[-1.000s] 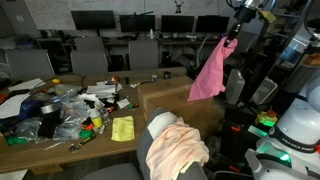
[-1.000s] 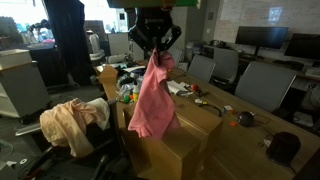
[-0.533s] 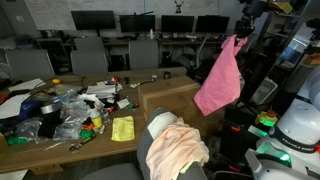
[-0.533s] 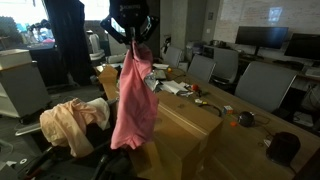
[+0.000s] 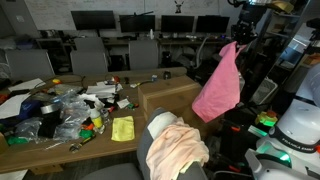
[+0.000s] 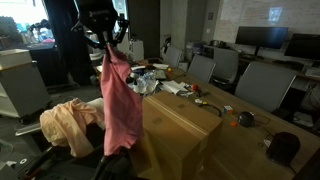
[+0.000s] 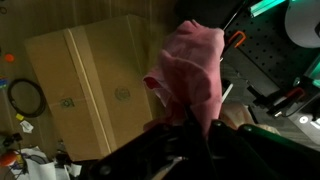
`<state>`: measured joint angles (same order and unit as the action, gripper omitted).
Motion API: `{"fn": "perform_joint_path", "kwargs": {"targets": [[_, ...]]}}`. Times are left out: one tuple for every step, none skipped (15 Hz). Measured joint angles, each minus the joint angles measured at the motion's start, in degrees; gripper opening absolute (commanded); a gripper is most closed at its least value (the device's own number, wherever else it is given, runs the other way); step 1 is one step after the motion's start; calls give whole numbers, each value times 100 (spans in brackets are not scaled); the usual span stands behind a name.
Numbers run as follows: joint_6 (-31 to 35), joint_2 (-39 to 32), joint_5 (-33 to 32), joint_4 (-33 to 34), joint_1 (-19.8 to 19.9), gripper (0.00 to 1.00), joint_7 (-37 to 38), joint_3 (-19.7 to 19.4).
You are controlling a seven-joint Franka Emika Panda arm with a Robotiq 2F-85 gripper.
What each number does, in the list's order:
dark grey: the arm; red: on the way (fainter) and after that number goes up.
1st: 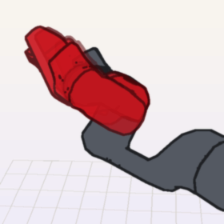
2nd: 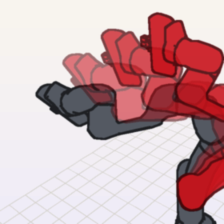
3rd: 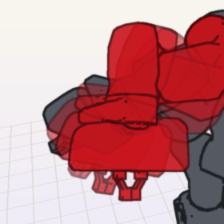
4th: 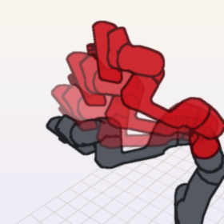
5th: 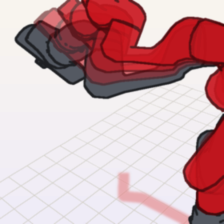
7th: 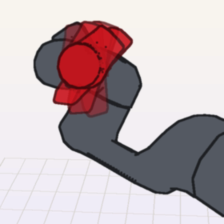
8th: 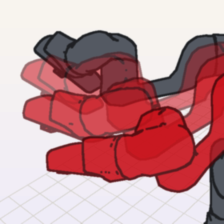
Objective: Move the white and green towels and the peach and pink shirt to the backrest of the chair
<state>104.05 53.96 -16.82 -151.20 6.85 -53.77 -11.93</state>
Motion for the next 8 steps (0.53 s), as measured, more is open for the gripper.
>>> {"fn": "perform_joint_path", "kwargs": {"targets": [[-24, 34, -38, -81, -115, 1, 14, 142], [-48, 64, -74, -165, -242, 1, 40, 291], [-68, 89, -93, -237, -367, 1, 72, 435], [-95, 106, -100, -302, -499, 1, 115, 578], [-126, 116, -102, -356, -639, 1, 171, 724], [-148, 118, -103, -407, -790, 1, 245, 874], [-166, 116, -104, -451, -943, 1, 328, 1021], [-179, 109, -104, -487, -1097, 1, 425, 1163]]}}
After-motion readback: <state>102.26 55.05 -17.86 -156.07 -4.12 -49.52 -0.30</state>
